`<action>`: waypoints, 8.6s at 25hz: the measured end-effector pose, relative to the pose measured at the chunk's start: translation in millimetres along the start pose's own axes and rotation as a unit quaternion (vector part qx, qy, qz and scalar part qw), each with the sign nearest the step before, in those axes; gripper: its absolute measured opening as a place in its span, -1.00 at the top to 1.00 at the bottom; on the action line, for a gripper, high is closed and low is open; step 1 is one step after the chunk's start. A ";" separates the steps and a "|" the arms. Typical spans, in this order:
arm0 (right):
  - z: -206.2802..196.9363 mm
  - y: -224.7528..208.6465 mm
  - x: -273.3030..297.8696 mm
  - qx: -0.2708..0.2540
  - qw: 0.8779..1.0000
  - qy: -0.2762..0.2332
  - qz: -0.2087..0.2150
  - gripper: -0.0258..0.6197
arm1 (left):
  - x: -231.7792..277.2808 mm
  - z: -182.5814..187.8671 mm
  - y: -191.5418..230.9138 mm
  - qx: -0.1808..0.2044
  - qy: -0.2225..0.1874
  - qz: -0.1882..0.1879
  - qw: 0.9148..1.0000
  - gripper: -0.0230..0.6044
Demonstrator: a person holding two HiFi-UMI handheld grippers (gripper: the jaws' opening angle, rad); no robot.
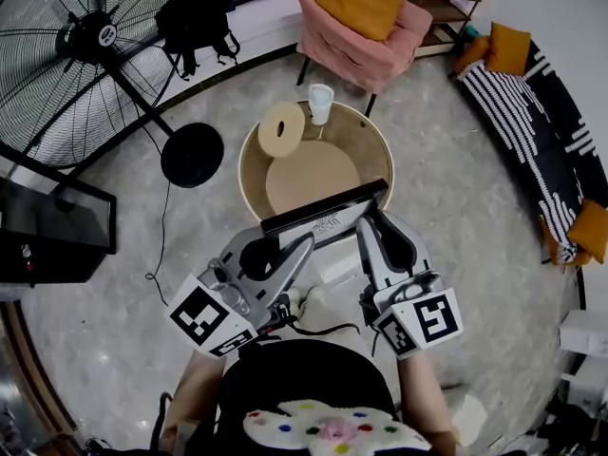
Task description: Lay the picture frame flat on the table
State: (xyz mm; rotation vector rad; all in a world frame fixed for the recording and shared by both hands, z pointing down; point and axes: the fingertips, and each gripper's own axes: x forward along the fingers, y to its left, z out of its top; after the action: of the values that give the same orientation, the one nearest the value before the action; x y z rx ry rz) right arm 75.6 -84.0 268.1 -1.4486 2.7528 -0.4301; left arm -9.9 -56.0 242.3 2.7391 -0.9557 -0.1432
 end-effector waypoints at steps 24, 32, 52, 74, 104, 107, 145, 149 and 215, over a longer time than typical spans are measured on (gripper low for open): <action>-0.3 -18.2 7.1 -0.041 0.994 0.009 -0.099 0.65 | -18.4 -16.1 40.7 0.020 0.053 0.149 0.987 0.45; -9.6 -18.0 5.0 -0.038 0.995 0.028 -0.092 0.66 | -17.8 -19.3 50.3 0.022 0.050 0.175 0.983 0.61; -103.4 -40.1 26.8 0.003 0.991 0.118 -0.071 0.66 | -11.9 -106.4 93.2 -0.009 0.137 0.175 0.975 0.62; -253.5 -67.1 45.4 0.039 0.972 0.219 -0.072 0.66 | -23.5 -256.0 133.8 -0.088 0.216 0.178 0.956 0.62; -425.1 -156.1 108.8 0.064 0.944 0.307 -0.101 0.66 | 23.5 -443.3 223.8 -0.139 0.314 0.203 0.917 0.63; -434.0 -164.2 117.5 0.059 0.942 0.314 -0.099 0.66 | 28.9 -453.2 232.6 -0.140 0.323 0.207 0.913 0.63; -410.0 -191.2 147.6 0.010 0.954 0.276 -0.119 0.76 | 28.9 -437.8 260.8 -0.042 0.319 0.264 0.909 0.75; -373.6 -175.7 138.1 -0.004 0.959 0.262 -0.108 0.77 | 27.8 -391.7 244.4 -0.031 0.287 0.256 0.923 0.85; 8.5 8.0 -1.8 -0.097 0.994 0.004 -0.054 0.78 | -39.3 1.1 46.5 0.104 0.073 0.175 0.976 0.88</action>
State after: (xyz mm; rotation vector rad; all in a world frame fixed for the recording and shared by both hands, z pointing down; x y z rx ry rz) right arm 71.2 -80.3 257.8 -1.6463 2.7986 -0.1733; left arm -68.8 -66.9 253.6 2.6578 -1.4592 0.2296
